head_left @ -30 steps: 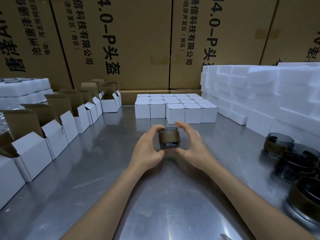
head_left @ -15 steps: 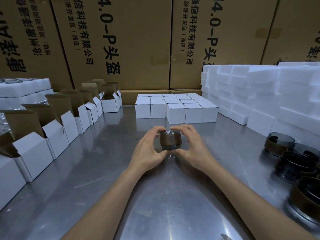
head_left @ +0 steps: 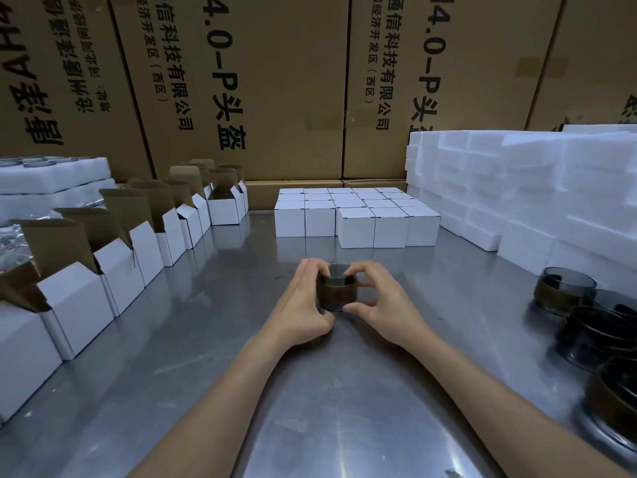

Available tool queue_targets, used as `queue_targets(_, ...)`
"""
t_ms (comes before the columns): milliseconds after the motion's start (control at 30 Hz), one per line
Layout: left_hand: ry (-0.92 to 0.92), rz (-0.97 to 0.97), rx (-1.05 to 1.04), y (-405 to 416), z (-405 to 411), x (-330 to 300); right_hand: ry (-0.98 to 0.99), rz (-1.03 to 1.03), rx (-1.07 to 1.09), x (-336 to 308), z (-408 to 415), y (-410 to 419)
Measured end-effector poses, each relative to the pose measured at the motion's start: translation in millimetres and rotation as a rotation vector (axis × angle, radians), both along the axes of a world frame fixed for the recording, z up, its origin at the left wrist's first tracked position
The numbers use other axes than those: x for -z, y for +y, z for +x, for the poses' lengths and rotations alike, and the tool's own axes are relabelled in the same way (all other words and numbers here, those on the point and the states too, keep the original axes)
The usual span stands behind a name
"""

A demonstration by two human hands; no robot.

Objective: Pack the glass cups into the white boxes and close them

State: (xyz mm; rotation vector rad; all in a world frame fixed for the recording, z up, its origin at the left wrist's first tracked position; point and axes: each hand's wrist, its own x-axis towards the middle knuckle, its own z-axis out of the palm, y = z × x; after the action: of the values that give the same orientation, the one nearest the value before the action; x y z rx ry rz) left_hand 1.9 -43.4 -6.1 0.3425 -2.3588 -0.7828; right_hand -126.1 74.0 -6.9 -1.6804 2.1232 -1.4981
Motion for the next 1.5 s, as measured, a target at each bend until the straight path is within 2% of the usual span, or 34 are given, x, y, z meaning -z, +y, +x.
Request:
queue_targets(200,-0.035,-0.022,-0.037,2,2,-2,0.087,0.043,-0.009,3,1,-1)
queue_targets(300,0.013,0.025,-0.055,1,3,-3,0.1,0.056,-0.02,2,4,-1)
queue_targets(433,0.235,0.094,-0.08,-2,7,-9,0.038,0.055,-0.055,-1,9,-1)
queue_targets(600,0.559,0.32,-0.135,-13,7,-20,-0.22,-0.078,-0.039,-9,12,-7)
queue_targets(700,0.592,0.417,-0.194,-30,6,-17,-0.245,-0.017,-0.065,-9,10,-8)
queue_targets(800,0.52,0.429,-0.257,-52,6,-13,-0.234,0.008,-0.108,-8,10,-13)
queue_targets(933,0.32,0.326,-0.388,-98,-3,-18,-0.402,-0.022,-0.118,-10,0,-33)
queue_targets(1100,-0.235,0.071,-0.487,-170,-23,-31,-0.453,0.06,-0.056,-12,-17,-72)
queue_targets(1167,-0.451,-0.041,-0.536,-197,-28,-37,-0.408,0.081,-0.02,-10,-21,-84)
queue_targets(1233,-0.592,-0.132,-0.59,-223,-31,-41,-0.339,0.107,0.006,-5,-26,-91)
queue_targets(1367,-0.67,-0.155,-0.673,-266,-41,-45,-0.309,0.103,-0.003,3,-30,-95)
queue_targets(1500,-0.759,-0.239,-0.666,-299,-57,-54,-0.301,0.135,0.005,5,-29,-97)
